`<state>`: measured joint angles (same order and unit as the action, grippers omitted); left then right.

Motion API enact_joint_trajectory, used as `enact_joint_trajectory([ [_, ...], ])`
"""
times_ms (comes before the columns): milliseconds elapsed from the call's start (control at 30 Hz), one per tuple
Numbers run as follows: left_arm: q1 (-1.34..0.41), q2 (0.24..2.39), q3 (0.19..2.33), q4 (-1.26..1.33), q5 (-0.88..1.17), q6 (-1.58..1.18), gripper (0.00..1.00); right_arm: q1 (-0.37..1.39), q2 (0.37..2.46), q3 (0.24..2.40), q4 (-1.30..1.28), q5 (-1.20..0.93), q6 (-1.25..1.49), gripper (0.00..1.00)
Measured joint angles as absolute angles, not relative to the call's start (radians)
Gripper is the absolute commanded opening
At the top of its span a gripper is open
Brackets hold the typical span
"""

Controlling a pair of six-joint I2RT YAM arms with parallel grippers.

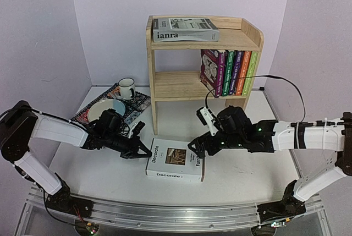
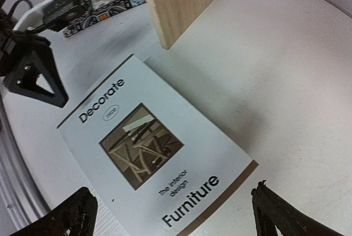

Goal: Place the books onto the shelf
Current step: Pick up the book at the center of the board.

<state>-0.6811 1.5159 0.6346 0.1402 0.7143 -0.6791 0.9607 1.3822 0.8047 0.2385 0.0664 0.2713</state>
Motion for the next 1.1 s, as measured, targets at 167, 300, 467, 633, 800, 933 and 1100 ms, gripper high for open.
enact_joint_trajectory([
  [167, -0.681, 1.511, 0.635, 0.14, 0.714, -0.681, 0.0, 0.961, 1.398, 0.802, 0.242, 0.195, 0.301, 0.98],
  [300, -0.681, 1.51, 0.635, 0.14, 0.714, -0.684, 0.0, 0.96, 1.406, 0.801, 0.253, 0.234, 0.321, 0.98],
  [467, -0.681, 1.5, 0.635, 0.14, 0.718, -0.703, 0.0, 0.961, 1.399, 0.777, 0.274, 0.197, 0.294, 0.98],
  [633, -0.681, 1.5, 0.635, 0.14, 0.728, -0.717, 0.1, 0.985, 1.393, 0.776, 0.261, 0.111, 0.214, 0.98],
  [800, -0.681, 1.5, 0.635, 0.139, 0.727, -0.71, 0.44, 1.024, 1.386, 0.776, 0.253, 0.086, 0.165, 0.98],
  [933, -0.681, 1.5, 0.634, 0.138, 0.709, -0.705, 0.53, 1.026, 1.383, 0.776, 0.253, 0.075, 0.153, 0.98],
  [1100, -0.681, 1.5, 0.629, 0.138, 0.676, -0.697, 0.62, 1.026, 1.383, 0.776, 0.25, 0.067, 0.151, 0.98],
])
